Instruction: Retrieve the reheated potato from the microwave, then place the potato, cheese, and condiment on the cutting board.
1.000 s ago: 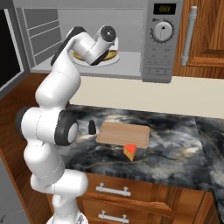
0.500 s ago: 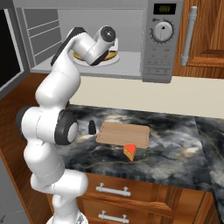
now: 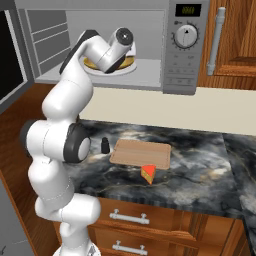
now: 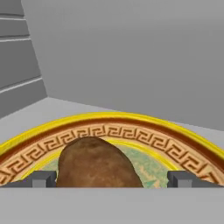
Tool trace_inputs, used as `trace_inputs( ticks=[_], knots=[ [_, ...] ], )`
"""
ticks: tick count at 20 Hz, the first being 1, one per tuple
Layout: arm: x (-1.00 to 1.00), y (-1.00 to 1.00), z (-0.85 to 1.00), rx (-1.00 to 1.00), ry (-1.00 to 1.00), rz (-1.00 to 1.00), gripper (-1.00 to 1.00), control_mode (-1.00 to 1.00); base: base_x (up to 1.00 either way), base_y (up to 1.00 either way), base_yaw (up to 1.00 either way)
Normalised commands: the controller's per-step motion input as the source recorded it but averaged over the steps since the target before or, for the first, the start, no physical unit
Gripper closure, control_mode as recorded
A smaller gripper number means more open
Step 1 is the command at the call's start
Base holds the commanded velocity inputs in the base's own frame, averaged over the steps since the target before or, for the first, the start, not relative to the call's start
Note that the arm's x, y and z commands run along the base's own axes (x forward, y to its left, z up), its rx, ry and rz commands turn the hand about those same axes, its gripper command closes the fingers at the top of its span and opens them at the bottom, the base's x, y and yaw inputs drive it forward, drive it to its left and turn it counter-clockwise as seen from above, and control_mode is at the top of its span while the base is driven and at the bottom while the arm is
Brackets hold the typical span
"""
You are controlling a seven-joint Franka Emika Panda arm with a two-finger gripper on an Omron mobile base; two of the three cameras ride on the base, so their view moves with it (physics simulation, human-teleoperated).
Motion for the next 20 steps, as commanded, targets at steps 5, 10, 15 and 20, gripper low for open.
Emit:
trace_inputs(
  ticks=[5, 10, 15, 20],
  knots=[
    [0.06, 0.02, -0.18, -0.08, 0.0, 0.09, -1.0, -1.0, 0.0, 0.0, 0.0],
    [0.01, 0.02, -0.21, -0.05, 0.0, 0.07, -1.0, -1.0, 0.0, 0.0, 0.0],
    [-0.03, 0.01, -0.26, -0.04, -0.03, 0.05, -1.0, -1.0, 0.0, 0.0, 0.0],
    [-0.02, 0.09, -0.27, -0.04, -0.02, 0.0, 1.0, -1.0, 0.0, 0.0, 0.0]
  ],
)
